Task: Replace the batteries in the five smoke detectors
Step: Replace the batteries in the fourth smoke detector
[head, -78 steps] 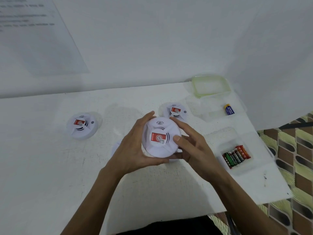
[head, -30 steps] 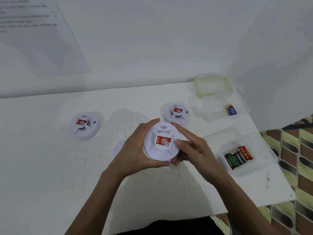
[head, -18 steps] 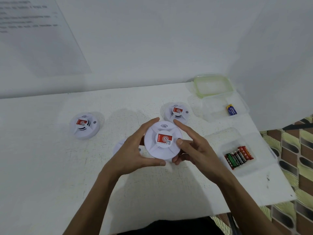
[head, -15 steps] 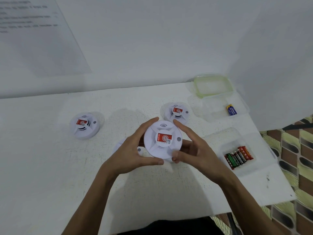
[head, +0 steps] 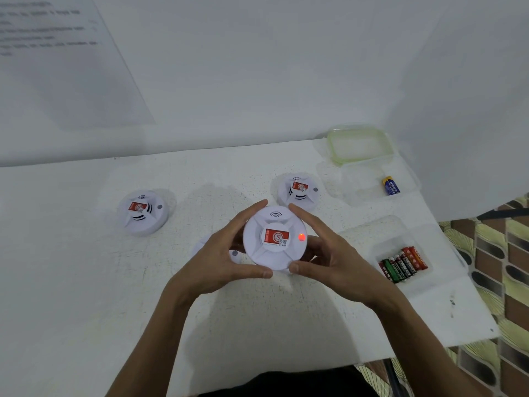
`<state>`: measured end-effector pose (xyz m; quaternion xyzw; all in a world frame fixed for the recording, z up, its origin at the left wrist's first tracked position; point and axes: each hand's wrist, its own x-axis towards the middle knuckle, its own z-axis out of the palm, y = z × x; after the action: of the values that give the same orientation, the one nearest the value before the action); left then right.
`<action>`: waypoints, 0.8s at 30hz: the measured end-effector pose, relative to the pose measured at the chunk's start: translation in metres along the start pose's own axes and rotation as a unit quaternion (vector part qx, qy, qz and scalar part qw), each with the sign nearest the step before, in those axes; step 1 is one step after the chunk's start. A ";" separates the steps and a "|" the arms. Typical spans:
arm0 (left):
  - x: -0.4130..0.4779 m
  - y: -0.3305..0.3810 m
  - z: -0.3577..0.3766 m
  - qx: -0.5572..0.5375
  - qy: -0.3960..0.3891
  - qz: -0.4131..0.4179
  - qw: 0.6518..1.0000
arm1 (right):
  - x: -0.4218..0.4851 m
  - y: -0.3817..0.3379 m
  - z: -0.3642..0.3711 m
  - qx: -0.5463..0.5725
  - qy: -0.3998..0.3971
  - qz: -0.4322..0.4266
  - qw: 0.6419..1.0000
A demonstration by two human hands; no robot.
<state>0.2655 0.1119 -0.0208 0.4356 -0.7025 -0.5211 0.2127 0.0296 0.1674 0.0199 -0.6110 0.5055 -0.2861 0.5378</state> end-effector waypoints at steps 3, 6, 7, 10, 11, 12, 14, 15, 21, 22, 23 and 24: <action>0.000 0.002 0.001 0.000 -0.003 0.004 1.000 | 0.000 0.002 0.001 -0.002 0.004 0.001 1.000; 0.000 0.004 0.002 -0.004 -0.004 0.009 1.000 | 0.000 0.003 0.001 0.000 0.007 0.001 1.000; 0.000 0.004 0.002 -0.004 -0.004 0.009 1.000 | 0.000 0.003 0.001 0.002 0.009 0.001 1.000; 0.000 0.003 0.001 -0.005 -0.003 0.008 1.000 | 0.000 0.003 0.001 0.005 0.011 -0.001 1.000; 0.000 0.004 0.001 -0.006 -0.004 0.008 1.000 | 0.000 0.003 0.001 0.004 0.012 -0.003 1.000; 0.001 0.004 0.002 -0.008 -0.003 0.008 1.000 | 0.000 0.003 0.001 0.003 0.014 -0.004 1.000; 0.001 0.004 0.003 -0.011 0.000 0.009 1.000 | 0.000 0.004 0.000 0.000 0.018 -0.003 1.000; 0.001 0.003 0.003 -0.013 0.001 0.009 1.000 | 0.000 0.003 -0.001 -0.001 0.019 -0.002 1.000; 0.001 0.004 0.003 -0.020 0.005 0.011 1.000 | 0.002 0.003 0.000 -0.009 0.016 -0.003 1.000; 0.001 0.003 0.003 -0.018 0.004 0.011 1.000 | 0.002 0.003 0.001 -0.006 0.015 -0.002 1.000; 0.001 0.003 0.003 -0.016 0.003 0.012 1.000 | 0.002 0.004 0.001 -0.005 0.015 -0.001 1.000; 0.001 0.003 0.002 -0.015 0.003 0.013 1.000 | 0.002 0.004 0.002 -0.005 0.015 -0.001 1.000</action>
<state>0.2621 0.1128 -0.0192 0.4243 -0.6995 -0.5277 0.2284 0.0308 0.1666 0.0152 -0.6098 0.5145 -0.2934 0.5266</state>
